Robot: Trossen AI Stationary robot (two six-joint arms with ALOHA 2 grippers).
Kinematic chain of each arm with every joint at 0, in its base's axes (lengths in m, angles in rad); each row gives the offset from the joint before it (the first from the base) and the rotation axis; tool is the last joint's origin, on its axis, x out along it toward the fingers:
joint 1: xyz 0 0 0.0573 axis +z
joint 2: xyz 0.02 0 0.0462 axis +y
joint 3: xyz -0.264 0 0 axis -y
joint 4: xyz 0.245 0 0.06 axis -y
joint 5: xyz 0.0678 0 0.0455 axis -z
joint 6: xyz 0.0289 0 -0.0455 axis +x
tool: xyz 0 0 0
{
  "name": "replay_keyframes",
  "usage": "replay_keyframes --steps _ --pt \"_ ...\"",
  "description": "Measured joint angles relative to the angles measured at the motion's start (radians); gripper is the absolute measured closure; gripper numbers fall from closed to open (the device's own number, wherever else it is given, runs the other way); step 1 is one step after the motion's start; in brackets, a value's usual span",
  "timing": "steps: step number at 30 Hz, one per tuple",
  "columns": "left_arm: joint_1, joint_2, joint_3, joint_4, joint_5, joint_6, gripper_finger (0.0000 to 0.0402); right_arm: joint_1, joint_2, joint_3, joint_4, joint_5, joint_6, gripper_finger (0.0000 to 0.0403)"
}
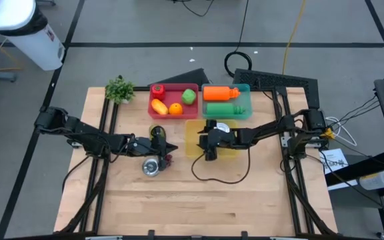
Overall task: Pick & Place Food Item
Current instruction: Put the blue tuna can into the yellow bin
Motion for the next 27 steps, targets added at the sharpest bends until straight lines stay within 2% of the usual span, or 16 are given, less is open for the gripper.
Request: replay_keyframes --steps 6,10,17,23,27 --pt "0.0 0.0 0.0 -0.006 0.0 -0.001 0.0392 0.03 -0.056 0.001 -0.044 -0.001 0.038 0.0149" --pt "0.0 0.0 0.0 -0.006 0.0 -0.001 0.0392 0.039 -0.148 0.001 -0.151 -0.002 0.153 0.0143" --pt "0.0 0.0 0.0 -0.006 0.0 -0.004 0.0392 0.042 -0.313 0.001 -0.481 -0.002 0.404 0.0142" --pt "0.0 0.0 0.0 -0.004 0.0 -0.007 0.0392 0.085 -0.327 0.001 -0.646 -0.004 0.553 0.0145" --pt "0.0 0.0 0.0 -0.003 0.0 -0.008 0.0392 0.114 -0.3 0.001 -0.651 -0.003 0.603 0.0146"
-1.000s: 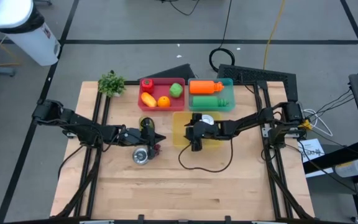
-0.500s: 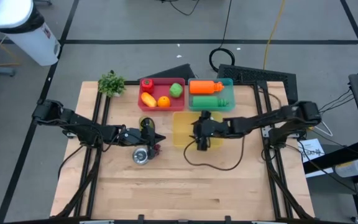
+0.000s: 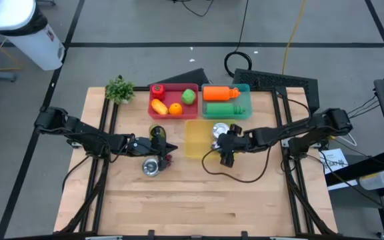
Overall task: Pick & Place Food Item
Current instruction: Put the blue tuna can into the yellow bin
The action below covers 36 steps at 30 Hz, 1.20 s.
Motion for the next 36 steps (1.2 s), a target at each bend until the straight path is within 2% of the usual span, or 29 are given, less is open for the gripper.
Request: replay_keyframes --steps 15,18,22,27,31,36 --pt "0.0 0.0 0.0 -0.001 0.0 -0.003 0.0392 -0.002 0.067 0.0 0.004 0.0 0.015 0.0148" --pt "0.0 0.0 0.0 0.0 0.0 -0.003 0.0392 0.001 0.066 0.0 0.033 -0.003 0.0 0.0165" --pt "0.0 0.0 0.0 0.0 0.0 -0.003 0.0392 0.007 0.066 0.0 0.059 -0.049 -0.044 0.0216" --pt "0.0 0.0 0.0 0.0 0.0 -0.003 0.0392 -0.002 0.066 0.001 0.061 -0.081 -0.061 0.0217" --pt "0.0 0.0 0.0 -0.001 0.0 -0.004 0.0392 -0.002 0.066 0.0 0.099 -0.056 -0.174 0.0217" --pt "0.0 0.0 0.0 -0.001 0.0 -0.006 0.0392 0.024 0.059 0.0 0.285 0.018 -0.462 0.0217"
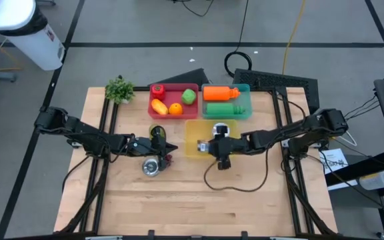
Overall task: Pick & Place Food Item
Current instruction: Put the blue tuna can into the yellow bin
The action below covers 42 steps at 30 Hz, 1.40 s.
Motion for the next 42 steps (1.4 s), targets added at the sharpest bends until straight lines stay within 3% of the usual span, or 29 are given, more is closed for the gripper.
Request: replay_keyframes --steps 6,21,23,29,32,42 --pt "0.0 0.0 0.0 0.0 0.0 0.0 0.0392 0.019 0.032 0.001 0.06 0.073 -0.427 0.0217" --pt "0.0 0.0 0.0 -0.006 0.0 0.003 0.0392 0.034 0.34 0.005 0.459 0.529 -0.98 0.0218" --pt "0.0 0.0 0.0 -0.013 0.001 0.003 0.0392 0.046 0.347 0.004 0.485 0.524 -0.988 0.0212" --pt "0.0 0.0 0.0 -0.025 0.002 0.003 0.0392 0.068 0.335 0.001 0.581 0.541 -0.974 0.0114" --pt "0.0 0.0 0.0 -0.025 0.004 -0.002 0.0392 0.068 0.322 0.001 0.585 0.537 -0.919 0.0086" --pt "0.0 0.0 0.0 -0.024 0.001 -0.012 0.0392 0.069 0.31 -0.001 0.586 0.537 -0.64 0.0088"
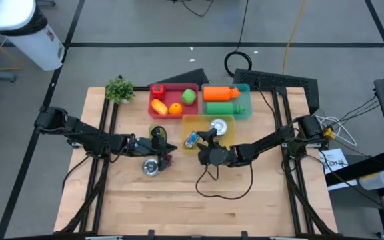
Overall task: Pick & Place Food Item
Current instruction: Put the blue tuna can into the yellow bin
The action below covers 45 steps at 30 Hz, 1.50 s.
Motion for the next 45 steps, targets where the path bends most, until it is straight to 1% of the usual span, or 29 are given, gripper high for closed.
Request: replay_keyframes --steps 4,8,10,12,14,16,20,25,35,39,45 --pt "0.002 0.0 0.0 0.0 0.0 0.0 0.0392 -0.019 0.0 0.0 0.001 -0.091 0.111 0.01" --pt "0.005 0.0 0.0 0.0 0.0 0.0 0.0392 -0.042 -0.001 0.007 -0.006 -0.194 0.186 0.0107" --pt "0.007 0.0 0.0 0.0 0.0 0.0 0.0392 -0.052 -0.002 0.037 -0.112 -0.252 0.168 0.0108" --pt "0.007 0.0 0.0 0.0 0.0 0.0 0.0392 -0.063 -0.004 0.09 -0.262 -0.293 0.142 0.0109" --pt "0.007 0.0 0.0 0.0 0.0 0.001 0.0392 -0.081 -0.004 0.139 -0.37 -0.305 0.176 0.0109" --pt "0.007 0.0 0.0 0.0 0.0 0.0 0.0392 -0.105 -0.003 0.173 -0.441 -0.352 0.214 0.0109" --pt "0.007 0.0 0.0 0.0 0.0 0.001 0.0392 -0.154 -0.002 0.226 -0.485 -0.495 0.21 0.0109" --pt "0.007 0.0 0.0 -0.008 0.006 0.0 0.0392 -0.207 -0.002 0.237 -0.482 -0.609 0.212 0.0114" --pt "0.007 0.0 0.0 -0.01 0.007 0.004 0.0392 -0.285 -0.002 0.237 -0.507 -0.759 0.221 0.0117" --pt "0.007 0.0 0.0 -0.01 0.007 0.005 0.0392 -0.304 -0.003 0.239 -0.519 -0.831 0.271 0.0117" --pt "0.007 0.0 0.0 -0.009 0.007 0.006 0.0392 -0.32 -0.004 0.24 -0.569 -0.833 0.292 0.0117"
